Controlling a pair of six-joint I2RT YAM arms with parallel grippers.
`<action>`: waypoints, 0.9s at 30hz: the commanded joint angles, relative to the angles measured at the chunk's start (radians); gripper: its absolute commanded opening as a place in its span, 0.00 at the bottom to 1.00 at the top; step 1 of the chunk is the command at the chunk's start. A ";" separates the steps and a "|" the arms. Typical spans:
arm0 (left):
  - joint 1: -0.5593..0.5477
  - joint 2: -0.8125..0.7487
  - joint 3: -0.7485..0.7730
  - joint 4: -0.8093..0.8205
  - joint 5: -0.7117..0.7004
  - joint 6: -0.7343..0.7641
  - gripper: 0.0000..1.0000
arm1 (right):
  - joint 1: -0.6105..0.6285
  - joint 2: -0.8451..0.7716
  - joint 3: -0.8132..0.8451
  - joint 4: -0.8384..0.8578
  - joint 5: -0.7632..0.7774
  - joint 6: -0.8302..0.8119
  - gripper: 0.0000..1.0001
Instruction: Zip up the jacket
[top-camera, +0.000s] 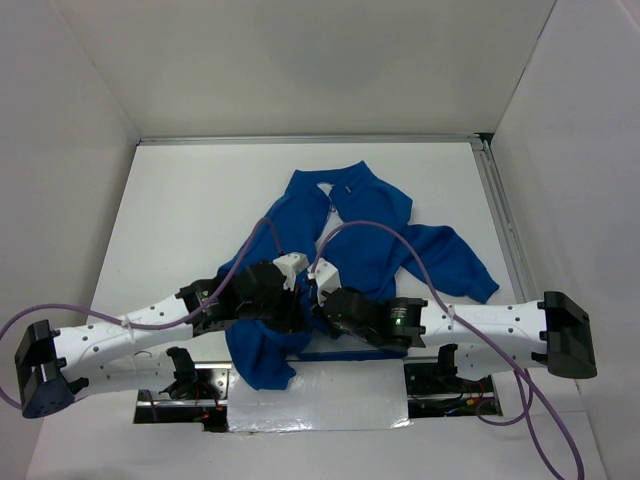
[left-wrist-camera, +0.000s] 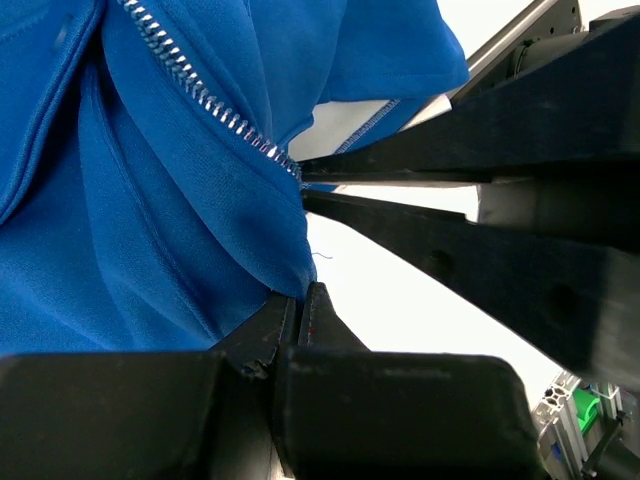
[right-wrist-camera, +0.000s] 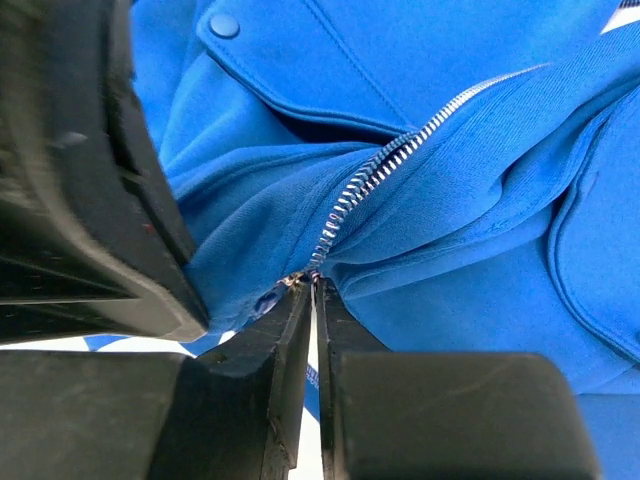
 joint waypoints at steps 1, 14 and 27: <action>-0.006 -0.001 0.047 0.011 0.036 0.033 0.00 | -0.001 0.005 -0.012 0.093 0.017 -0.010 0.13; -0.006 -0.006 0.055 -0.026 0.016 0.013 0.00 | -0.002 -0.090 -0.065 0.138 0.062 -0.005 0.00; -0.008 0.030 0.216 -0.133 -0.085 0.122 0.74 | -0.002 -0.027 0.154 -0.195 0.002 0.068 0.00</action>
